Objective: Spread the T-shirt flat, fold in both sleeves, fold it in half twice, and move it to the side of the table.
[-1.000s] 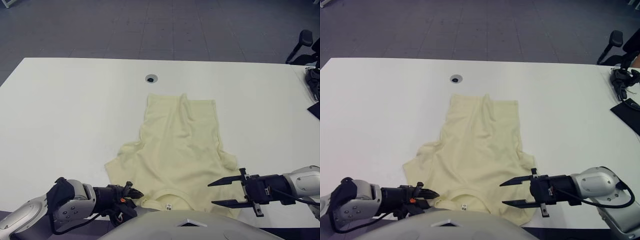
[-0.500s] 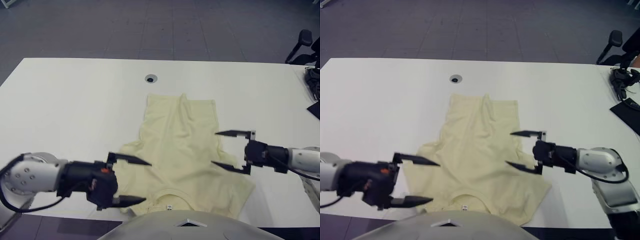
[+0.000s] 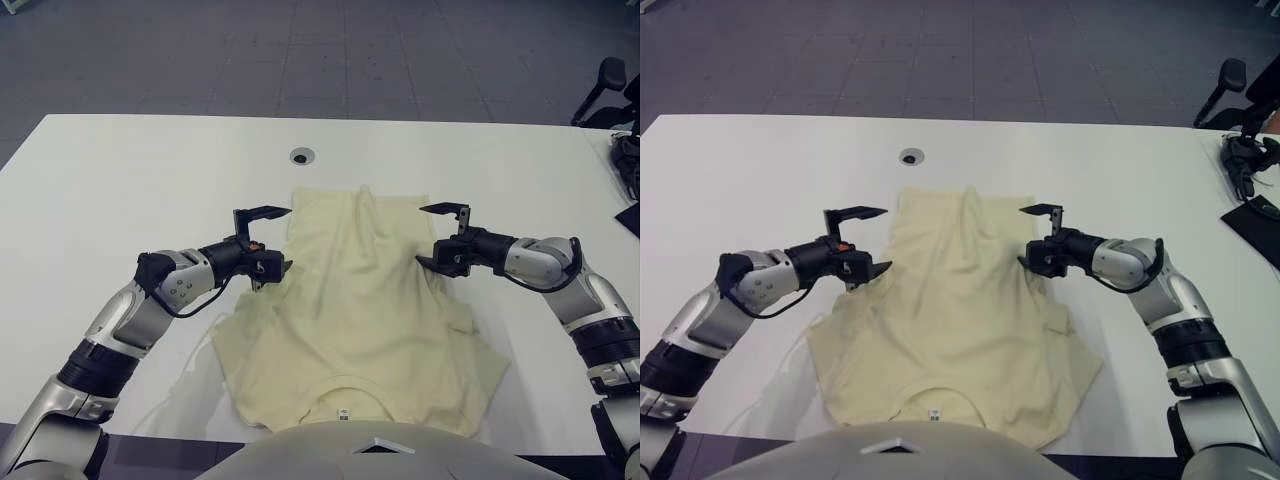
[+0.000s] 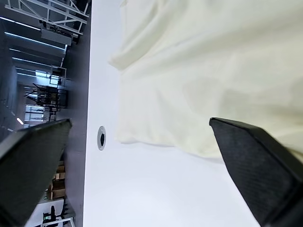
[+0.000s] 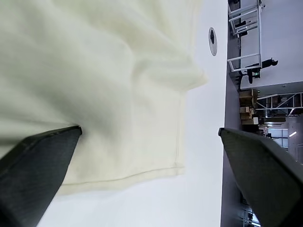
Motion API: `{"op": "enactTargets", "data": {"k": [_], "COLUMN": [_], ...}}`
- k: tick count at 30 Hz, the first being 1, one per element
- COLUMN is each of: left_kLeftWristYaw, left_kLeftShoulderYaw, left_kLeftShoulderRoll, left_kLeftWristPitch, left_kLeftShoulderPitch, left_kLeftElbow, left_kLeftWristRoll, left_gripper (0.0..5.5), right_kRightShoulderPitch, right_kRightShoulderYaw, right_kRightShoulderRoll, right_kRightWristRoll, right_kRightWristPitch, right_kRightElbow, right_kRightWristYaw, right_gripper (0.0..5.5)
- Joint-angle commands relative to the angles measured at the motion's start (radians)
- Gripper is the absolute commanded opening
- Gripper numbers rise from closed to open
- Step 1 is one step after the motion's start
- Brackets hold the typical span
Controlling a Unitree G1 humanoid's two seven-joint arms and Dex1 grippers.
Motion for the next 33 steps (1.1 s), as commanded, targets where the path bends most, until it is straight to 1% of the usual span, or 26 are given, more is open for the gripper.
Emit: {"op": "enactTargets", "data": {"k": [1, 6, 8, 12, 15, 17, 19, 21, 24, 25, 27, 29, 31, 33], "left_kLeftWristYaw": [0.029, 0.047, 0.054, 0.079, 0.135, 0.162, 0.172, 0.185, 0.21, 0.22, 0.247, 0.33, 0.409, 0.462], "left_kLeftShoulderYaw": [-0.014, -0.032, -0.043, -0.04, -0.011, 0.003, 0.038, 0.097, 0.244, 0.297, 0.369, 0.421, 0.429, 0.394], "left_kLeftShoulderRoll": [-0.029, -0.064, -0.077, -0.096, -0.121, -0.116, -0.091, -0.074, -0.103, -0.134, -0.204, -0.349, -0.503, -0.63], "left_kLeftWristPitch": [-0.035, -0.049, -0.051, -0.053, -0.057, -0.061, -0.056, -0.038, 0.051, 0.099, 0.19, 0.301, 0.408, 0.484], "left_kLeftShoulderPitch": [-0.028, -0.05, -0.07, -0.109, -0.153, -0.166, -0.161, -0.136, 0.016, 0.102, 0.25, 0.359, 0.465, 0.613], "left_kLeftElbow": [0.1, 0.189, 0.227, 0.26, 0.296, 0.295, 0.251, 0.184, -0.032, -0.135, -0.314, -0.459, -0.544, -0.596], "left_kLeftWristRoll": [0.04, 0.072, 0.098, 0.113, 0.113, 0.12, 0.11, 0.08, -0.025, -0.07, -0.141, -0.268, -0.41, -0.534], "left_gripper": [5.39, 5.39, 5.39, 5.39, 5.39, 5.39, 5.39, 5.39, 5.39, 5.39, 5.39, 5.39, 5.39, 5.39], "right_kRightShoulderPitch": [-0.056, -0.111, -0.109, -0.082, -0.055, -0.051, -0.044, -0.031, 0.022, 0.044, 0.076, 0.118, 0.169, 0.208], "right_kRightShoulderYaw": [0.044, 0.046, 0.046, 0.023, -0.018, -0.052, -0.102, -0.159, -0.262, -0.284, -0.317, -0.359, -0.389, -0.395], "right_kRightShoulderRoll": [-0.022, -0.016, -0.005, 0.009, 0.015, 0.016, 0.012, 0.017, 0.06, 0.078, 0.102, 0.121, 0.144, 0.164], "right_kRightWristRoll": [-0.12, -0.146, -0.119, -0.047, -0.006, 0.005, 0.012, 0.036, 0.117, 0.148, 0.185, 0.227, 0.277, 0.314], "right_kRightWristPitch": [0.003, -0.003, -0.014, -0.021, 0.0, 0.025, 0.047, 0.061, 0.072, 0.075, 0.073, 0.079, 0.091, 0.097], "right_kRightElbow": [0.166, 0.244, 0.245, 0.201, 0.142, 0.098, 0.038, -0.02, -0.129, -0.165, -0.205, -0.237, -0.274, -0.294], "right_kRightWristYaw": [-0.08, -0.173, -0.165, -0.145, -0.179, -0.213, -0.261, -0.311, -0.392, -0.405, -0.429, -0.447, -0.447, -0.434], "right_gripper": [5.4, 5.4, 5.4, 5.4, 5.4, 5.4, 5.4, 5.4, 5.4, 5.4, 5.4, 5.4, 5.4, 5.4]}}
